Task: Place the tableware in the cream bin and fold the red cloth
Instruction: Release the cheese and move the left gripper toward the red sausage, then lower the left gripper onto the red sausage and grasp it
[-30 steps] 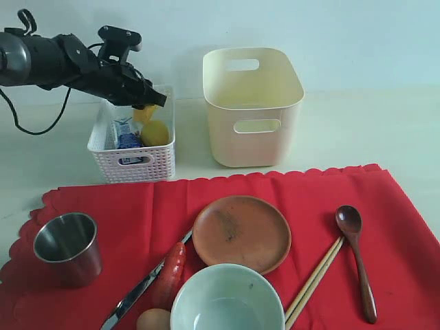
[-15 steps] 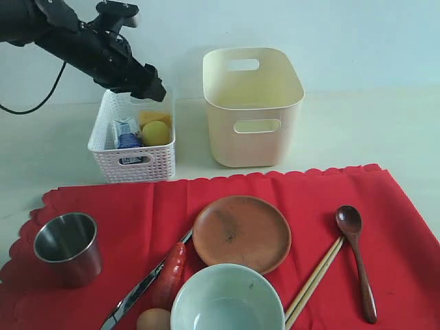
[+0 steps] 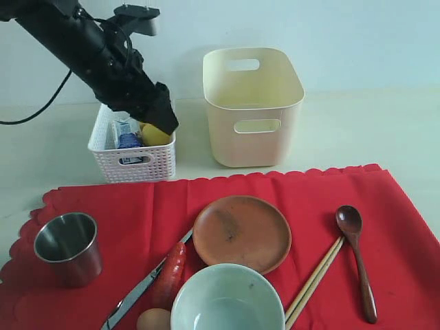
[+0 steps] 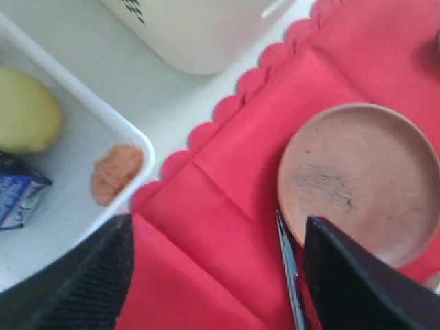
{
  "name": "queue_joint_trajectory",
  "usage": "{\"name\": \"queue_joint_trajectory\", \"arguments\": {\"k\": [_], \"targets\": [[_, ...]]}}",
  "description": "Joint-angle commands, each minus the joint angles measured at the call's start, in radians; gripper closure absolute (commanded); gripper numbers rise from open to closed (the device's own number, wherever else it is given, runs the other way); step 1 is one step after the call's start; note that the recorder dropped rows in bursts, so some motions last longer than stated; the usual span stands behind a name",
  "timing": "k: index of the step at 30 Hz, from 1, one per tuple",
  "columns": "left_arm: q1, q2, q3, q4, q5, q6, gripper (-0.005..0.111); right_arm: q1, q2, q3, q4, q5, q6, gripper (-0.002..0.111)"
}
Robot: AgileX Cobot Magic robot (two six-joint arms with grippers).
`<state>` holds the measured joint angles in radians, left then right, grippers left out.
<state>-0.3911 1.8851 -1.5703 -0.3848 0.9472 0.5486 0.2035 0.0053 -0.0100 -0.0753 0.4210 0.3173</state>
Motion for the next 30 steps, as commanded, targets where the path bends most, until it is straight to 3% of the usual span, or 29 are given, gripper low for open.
{"name": "queue_joint_trajectory", "arguments": {"k": [1, 5, 13, 21, 30], "targets": [[-0.061, -0.054, 0.087, 0.085, 0.007, -0.114, 0.04, -0.005, -0.005, 0.003, -0.004, -0.011, 0.002, 0.108], [-0.104, -0.091, 0.175, 0.148, 0.007, -0.214, 0.04, -0.005, -0.005, 0.003, -0.004, -0.009, 0.001, 0.108], [-0.131, -0.152, 0.352, 0.135, -0.074, -0.299, 0.04, -0.005, -0.005, 0.003, -0.007, -0.009, 0.001, 0.108], [-0.213, -0.165, 0.528, 0.098, -0.303, -0.327, 0.04, -0.005, -0.005, 0.003, -0.007, -0.009, 0.001, 0.108], [-0.25, -0.163, 0.576, 0.083, -0.446, -0.347, 0.04, -0.005, -0.005, 0.003, -0.007, -0.009, 0.001, 0.108]]}}
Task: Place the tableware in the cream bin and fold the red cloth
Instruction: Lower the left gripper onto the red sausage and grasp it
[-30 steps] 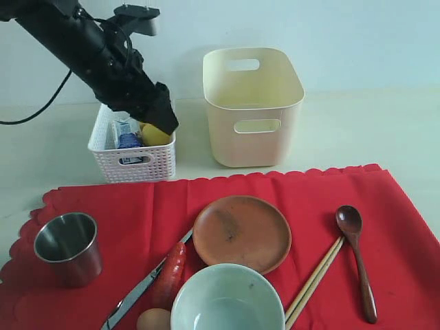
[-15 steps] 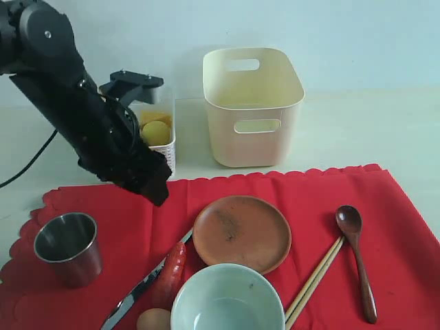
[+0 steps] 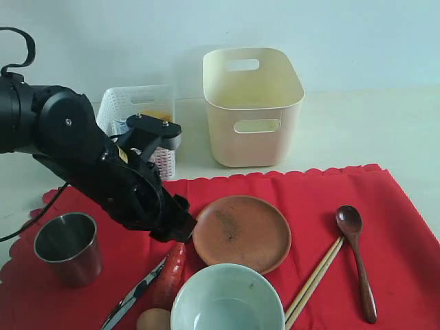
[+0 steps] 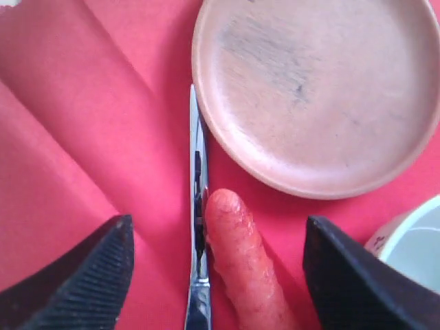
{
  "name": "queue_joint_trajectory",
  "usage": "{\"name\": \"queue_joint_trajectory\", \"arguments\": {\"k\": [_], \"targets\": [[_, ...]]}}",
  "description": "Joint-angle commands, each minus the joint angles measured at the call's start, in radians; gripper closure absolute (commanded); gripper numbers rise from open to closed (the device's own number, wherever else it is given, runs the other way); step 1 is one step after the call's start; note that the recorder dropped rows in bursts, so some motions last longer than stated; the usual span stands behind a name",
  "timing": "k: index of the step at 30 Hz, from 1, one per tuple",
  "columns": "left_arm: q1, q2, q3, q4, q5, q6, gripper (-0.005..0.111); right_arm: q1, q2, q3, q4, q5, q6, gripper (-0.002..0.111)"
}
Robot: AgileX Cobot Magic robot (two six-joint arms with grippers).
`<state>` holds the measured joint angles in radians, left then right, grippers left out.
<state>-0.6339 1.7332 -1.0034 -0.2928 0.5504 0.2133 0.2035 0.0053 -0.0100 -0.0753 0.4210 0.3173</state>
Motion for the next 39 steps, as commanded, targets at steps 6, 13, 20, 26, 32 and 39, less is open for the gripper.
{"name": "queue_joint_trajectory", "arguments": {"k": [6, 13, 20, 26, 32, 39], "targets": [[-0.007, 0.012, 0.014, -0.013, -0.061, -0.022, 0.04, -0.005, -0.005, 0.003, -0.007, -0.009, 0.001, 0.108], [-0.007, 0.086, 0.014, -0.031, -0.076, -0.038, 0.042, -0.005, -0.005, 0.003, -0.007, -0.009, 0.001, 0.108], [-0.007, 0.149, 0.014, -0.088, -0.061, -0.034, 0.053, -0.005, -0.005, 0.003, -0.007, -0.009, 0.001, 0.108], [-0.007, 0.149, 0.014, -0.156, -0.018, 0.022, 0.053, -0.005, -0.005, 0.003, -0.007, -0.009, 0.001, 0.108], [-0.007, 0.168, 0.014, -0.168, -0.003, 0.047, 0.053, -0.005, -0.005, 0.003, -0.007, -0.009, 0.001, 0.108], [-0.007, 0.175, 0.014, -0.162, -0.005, 0.079, 0.085, -0.005, -0.005, 0.003, -0.007, -0.009, 0.001, 0.108]]}}
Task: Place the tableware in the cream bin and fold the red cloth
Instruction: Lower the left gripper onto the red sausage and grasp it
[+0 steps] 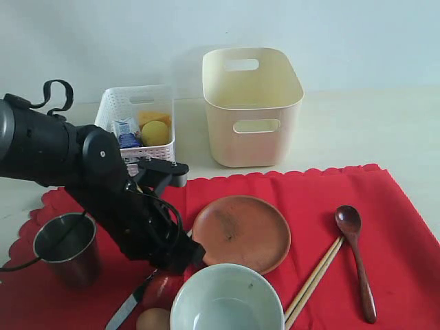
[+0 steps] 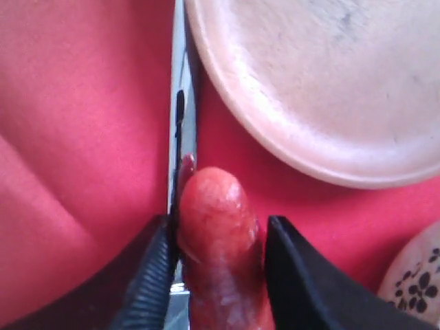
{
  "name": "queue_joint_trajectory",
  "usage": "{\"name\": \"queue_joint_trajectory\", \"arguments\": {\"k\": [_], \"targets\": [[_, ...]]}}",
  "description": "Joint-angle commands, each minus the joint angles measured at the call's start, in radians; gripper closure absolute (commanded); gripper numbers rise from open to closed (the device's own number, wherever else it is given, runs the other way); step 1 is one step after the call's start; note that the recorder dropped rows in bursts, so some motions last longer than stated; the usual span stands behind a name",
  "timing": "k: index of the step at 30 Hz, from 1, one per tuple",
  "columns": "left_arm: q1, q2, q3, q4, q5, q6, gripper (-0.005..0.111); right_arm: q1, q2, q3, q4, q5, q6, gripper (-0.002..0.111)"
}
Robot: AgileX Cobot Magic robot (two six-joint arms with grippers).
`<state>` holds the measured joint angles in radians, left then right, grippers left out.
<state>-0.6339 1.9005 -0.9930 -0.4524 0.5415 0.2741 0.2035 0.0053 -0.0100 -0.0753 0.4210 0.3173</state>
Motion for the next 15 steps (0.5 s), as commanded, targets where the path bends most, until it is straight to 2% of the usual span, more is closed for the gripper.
{"name": "queue_joint_trajectory", "arguments": {"k": [1, 2, 3, 15], "targets": [[-0.007, 0.007, 0.004, 0.0, 0.004, 0.02, 0.094, -0.005, -0.005, 0.003, -0.007, -0.009, 0.001, 0.108], [-0.005, 0.007, 0.004, 0.003, 0.004, 0.02, 0.103, -0.005, -0.005, 0.003, -0.007, -0.009, 0.001, 0.108], [-0.005, 0.007, 0.004, 0.005, 0.004, 0.025, 0.106, -0.005, -0.005, 0.003, -0.007, -0.009, 0.001, 0.108], [-0.005, -0.052, 0.002, 0.034, 0.006, 0.033, 0.107, -0.005, -0.005, 0.003, -0.007, -0.009, 0.001, 0.108]]}}
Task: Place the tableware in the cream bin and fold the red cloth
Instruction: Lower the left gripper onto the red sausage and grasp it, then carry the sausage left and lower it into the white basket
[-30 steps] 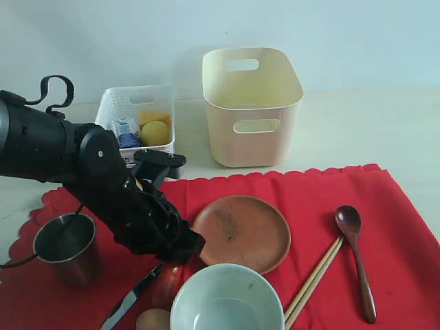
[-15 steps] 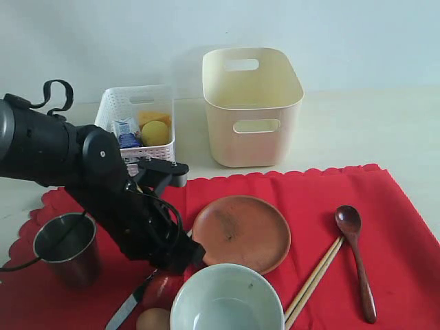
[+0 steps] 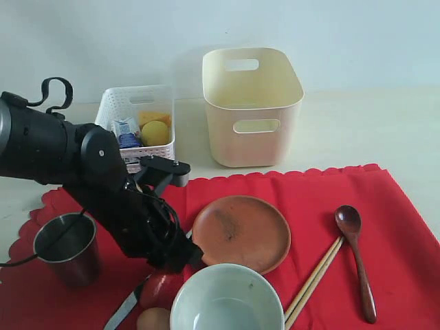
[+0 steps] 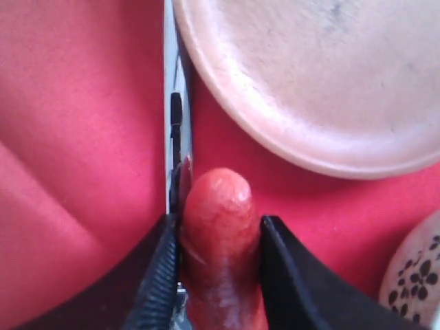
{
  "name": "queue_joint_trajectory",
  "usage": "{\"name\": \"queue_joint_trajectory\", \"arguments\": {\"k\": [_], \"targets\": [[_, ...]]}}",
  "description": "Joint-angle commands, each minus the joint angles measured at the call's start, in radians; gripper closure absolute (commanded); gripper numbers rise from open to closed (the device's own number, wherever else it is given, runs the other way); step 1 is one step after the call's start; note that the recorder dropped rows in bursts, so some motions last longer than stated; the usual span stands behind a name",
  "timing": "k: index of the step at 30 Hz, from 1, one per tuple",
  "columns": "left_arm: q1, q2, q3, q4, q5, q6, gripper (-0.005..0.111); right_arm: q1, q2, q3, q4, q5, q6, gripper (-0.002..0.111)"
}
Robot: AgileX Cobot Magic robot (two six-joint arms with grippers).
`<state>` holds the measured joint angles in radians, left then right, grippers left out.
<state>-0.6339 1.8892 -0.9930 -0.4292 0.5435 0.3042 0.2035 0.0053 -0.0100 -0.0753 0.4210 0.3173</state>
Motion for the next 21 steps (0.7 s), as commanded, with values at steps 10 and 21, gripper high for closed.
{"name": "queue_joint_trajectory", "arguments": {"k": [10, 21], "targets": [[-0.005, -0.173, 0.0, 0.05, -0.007, 0.003, 0.107, -0.005, -0.005, 0.003, -0.007, -0.009, 0.001, 0.108], [0.035, -0.33, -0.077, 0.137, -0.028, 0.003, 0.107, -0.005, -0.005, 0.003, -0.007, -0.009, 0.001, 0.108]]}}
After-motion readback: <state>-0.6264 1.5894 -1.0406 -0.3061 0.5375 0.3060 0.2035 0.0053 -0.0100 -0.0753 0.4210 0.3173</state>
